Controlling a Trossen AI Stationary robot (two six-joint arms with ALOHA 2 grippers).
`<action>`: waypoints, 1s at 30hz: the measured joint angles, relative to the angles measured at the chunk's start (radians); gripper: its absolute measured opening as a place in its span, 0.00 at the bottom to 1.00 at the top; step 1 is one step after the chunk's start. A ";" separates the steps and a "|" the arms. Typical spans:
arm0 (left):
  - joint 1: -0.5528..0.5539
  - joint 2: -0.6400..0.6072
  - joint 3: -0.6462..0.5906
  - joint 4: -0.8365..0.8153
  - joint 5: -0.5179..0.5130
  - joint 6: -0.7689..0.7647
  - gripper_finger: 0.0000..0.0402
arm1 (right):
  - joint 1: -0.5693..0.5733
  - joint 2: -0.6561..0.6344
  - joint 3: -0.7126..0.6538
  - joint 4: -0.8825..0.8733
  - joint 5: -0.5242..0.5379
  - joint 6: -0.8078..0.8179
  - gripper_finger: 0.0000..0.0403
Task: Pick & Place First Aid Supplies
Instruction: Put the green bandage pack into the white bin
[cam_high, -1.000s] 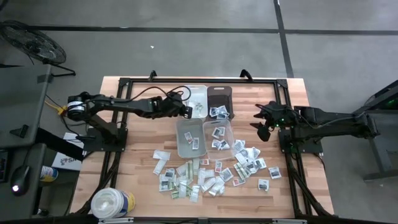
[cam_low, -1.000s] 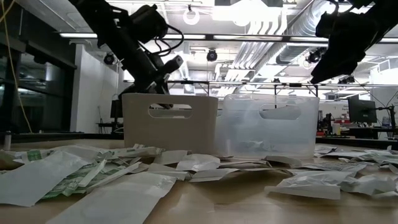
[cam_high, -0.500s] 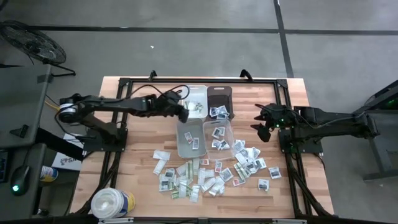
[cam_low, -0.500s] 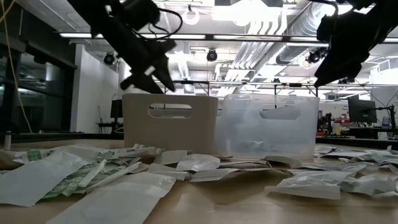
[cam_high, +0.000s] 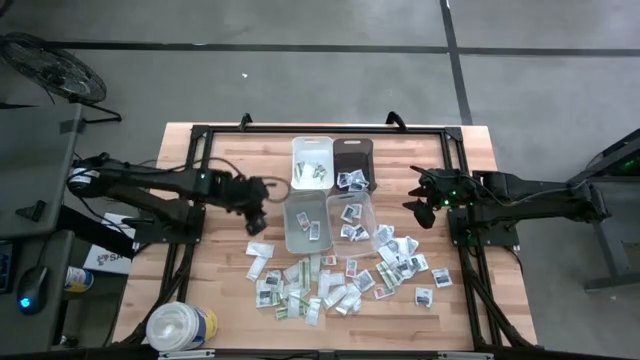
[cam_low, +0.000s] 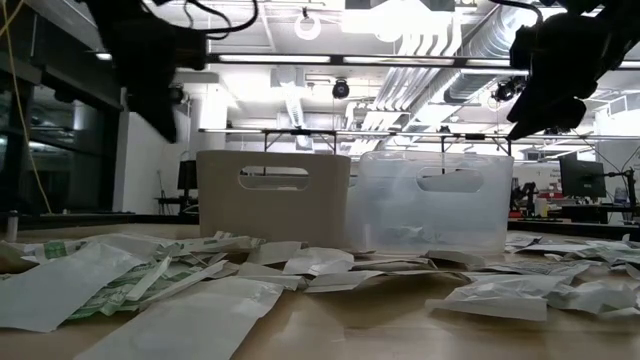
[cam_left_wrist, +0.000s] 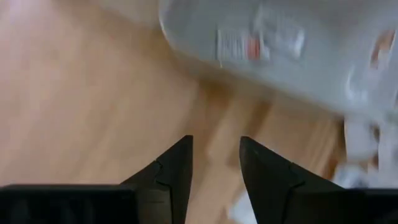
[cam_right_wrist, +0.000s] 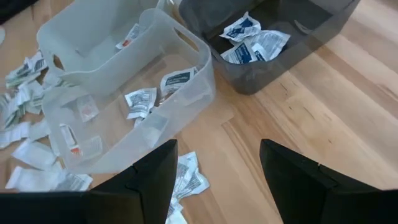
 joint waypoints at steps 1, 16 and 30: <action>-0.028 0.002 0.000 -0.033 0.000 -0.032 0.32 | 0.000 0.000 0.000 0.000 0.000 0.012 0.55; -0.293 0.096 -0.002 -0.181 -0.005 -0.703 0.32 | 0.000 0.000 0.000 0.002 0.008 0.163 0.55; -0.312 0.348 -0.002 -0.077 0.072 -0.741 0.32 | 0.000 0.013 0.000 0.021 0.003 0.190 0.55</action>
